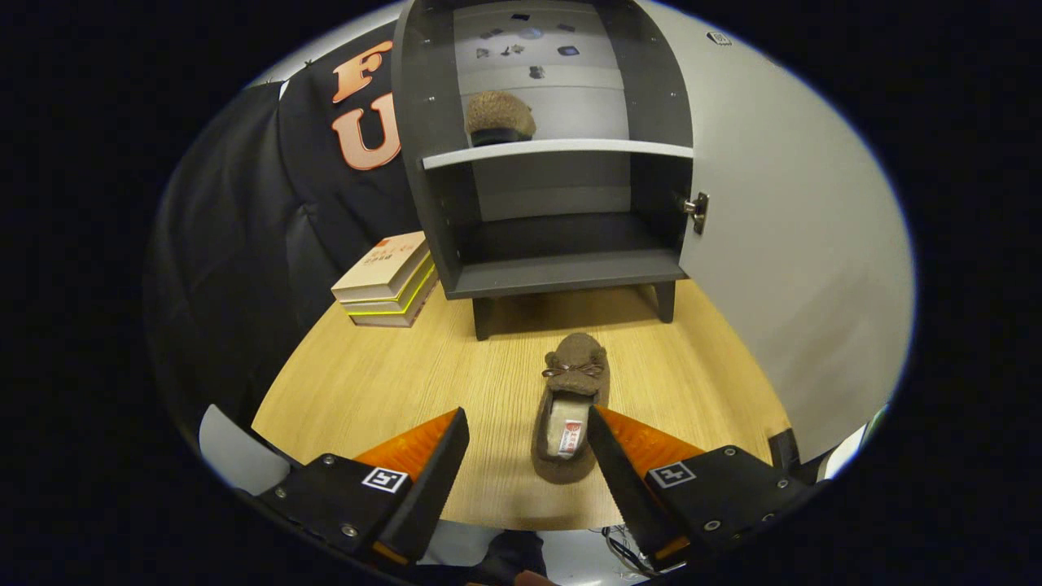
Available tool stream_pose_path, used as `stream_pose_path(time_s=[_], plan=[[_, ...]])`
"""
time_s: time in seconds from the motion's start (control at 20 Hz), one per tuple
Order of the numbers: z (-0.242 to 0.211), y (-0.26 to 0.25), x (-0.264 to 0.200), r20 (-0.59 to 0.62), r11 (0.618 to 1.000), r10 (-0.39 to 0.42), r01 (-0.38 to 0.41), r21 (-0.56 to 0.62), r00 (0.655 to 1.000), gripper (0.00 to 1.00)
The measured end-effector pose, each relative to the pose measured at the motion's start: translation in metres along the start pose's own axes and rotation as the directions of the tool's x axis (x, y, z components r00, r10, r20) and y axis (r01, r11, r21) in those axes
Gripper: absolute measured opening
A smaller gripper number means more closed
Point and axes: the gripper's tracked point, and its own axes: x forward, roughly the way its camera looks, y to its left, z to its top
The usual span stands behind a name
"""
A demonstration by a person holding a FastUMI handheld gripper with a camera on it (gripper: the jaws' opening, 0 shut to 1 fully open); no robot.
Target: Open the shoe cabinet door, grab the shoes and put them into the shoe cabinet, then close the shoe cabinet door.
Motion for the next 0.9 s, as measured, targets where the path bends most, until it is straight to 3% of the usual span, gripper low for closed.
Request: stream_pose_path(time_s=[0.45, 0.65, 0.75, 0.9], plan=[[-0.041, -0.001, 0.091, -0.131, 0.997, 0.024, -0.015, 0.071, 0.991, 0.87], [-0.06, 0.006, 0.117, -0.19, 0.998, 0.047, -0.036, 0.06, 0.981, 0.78], [-0.061, -0.004, 0.124, -0.19, 1.0, -0.001, 0.004, 0.018, 0.982, 0.65], [-0.064, -0.013, 0.127, -0.205, 0.999, -0.044, 0.049, 0.019, 0.978, 0.28]])
